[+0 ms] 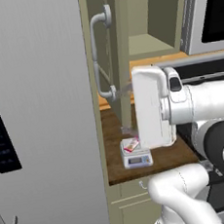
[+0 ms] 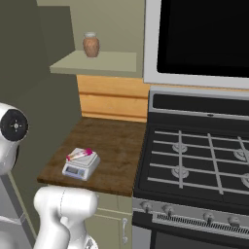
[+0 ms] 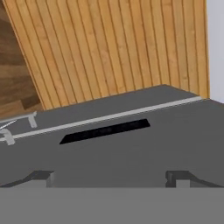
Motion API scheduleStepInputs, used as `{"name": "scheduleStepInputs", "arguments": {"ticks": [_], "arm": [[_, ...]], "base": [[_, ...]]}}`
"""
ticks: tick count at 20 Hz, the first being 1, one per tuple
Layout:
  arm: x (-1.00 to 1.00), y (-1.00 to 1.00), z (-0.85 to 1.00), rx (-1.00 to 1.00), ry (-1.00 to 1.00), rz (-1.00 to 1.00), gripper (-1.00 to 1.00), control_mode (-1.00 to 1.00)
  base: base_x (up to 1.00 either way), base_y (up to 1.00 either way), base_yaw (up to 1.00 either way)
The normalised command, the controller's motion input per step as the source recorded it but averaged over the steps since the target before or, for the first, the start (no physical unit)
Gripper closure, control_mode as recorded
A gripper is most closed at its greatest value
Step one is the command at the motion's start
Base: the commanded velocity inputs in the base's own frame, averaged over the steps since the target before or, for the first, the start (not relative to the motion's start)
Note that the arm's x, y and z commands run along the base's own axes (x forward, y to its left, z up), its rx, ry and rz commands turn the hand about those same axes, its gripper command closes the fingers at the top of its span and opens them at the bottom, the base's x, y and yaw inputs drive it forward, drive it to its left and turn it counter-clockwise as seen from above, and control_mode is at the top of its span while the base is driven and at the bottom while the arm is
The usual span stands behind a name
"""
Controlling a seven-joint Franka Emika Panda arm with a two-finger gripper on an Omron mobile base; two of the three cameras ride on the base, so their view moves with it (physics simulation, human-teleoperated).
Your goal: Pick the bar and place it on the digital scale for weighing, and close the cabinet.
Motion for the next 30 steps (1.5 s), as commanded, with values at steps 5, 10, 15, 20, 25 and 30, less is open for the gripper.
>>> {"name": "scheduleStepInputs", "arguments": {"ticks": [5, 10, 15, 20, 25, 30], "arm": [[-0.06, 0.29, 0.0, 0.01, -0.05, 0.0, -1.0, -1.0], [0.4, 0.03, -0.01, 0.0, 0.05, -0.03, -1.0, -1.0], [0.63, 0.0, -0.04, -0.01, 0.09, -0.17, -1.0, -1.0], [0.68, -0.07, -0.05, -0.01, 0.07, -0.23, -1.0, -1.0], [0.62, -0.61, 0.0, 0.0, 0.13, -0.29, -1.0, -1.0], [0.57, -0.85, 0.0, 0.03, 0.09, -0.24, -1.0, -1.0]], "base": [[0.0, 0.0, 0.0], [0.0, 0.0, 0.0], [0.0, 0.0, 0.0], [0.0, 0.0, 0.0], [0.0, 0.0, 0.0], [0.0, 0.0, 0.0]]}}
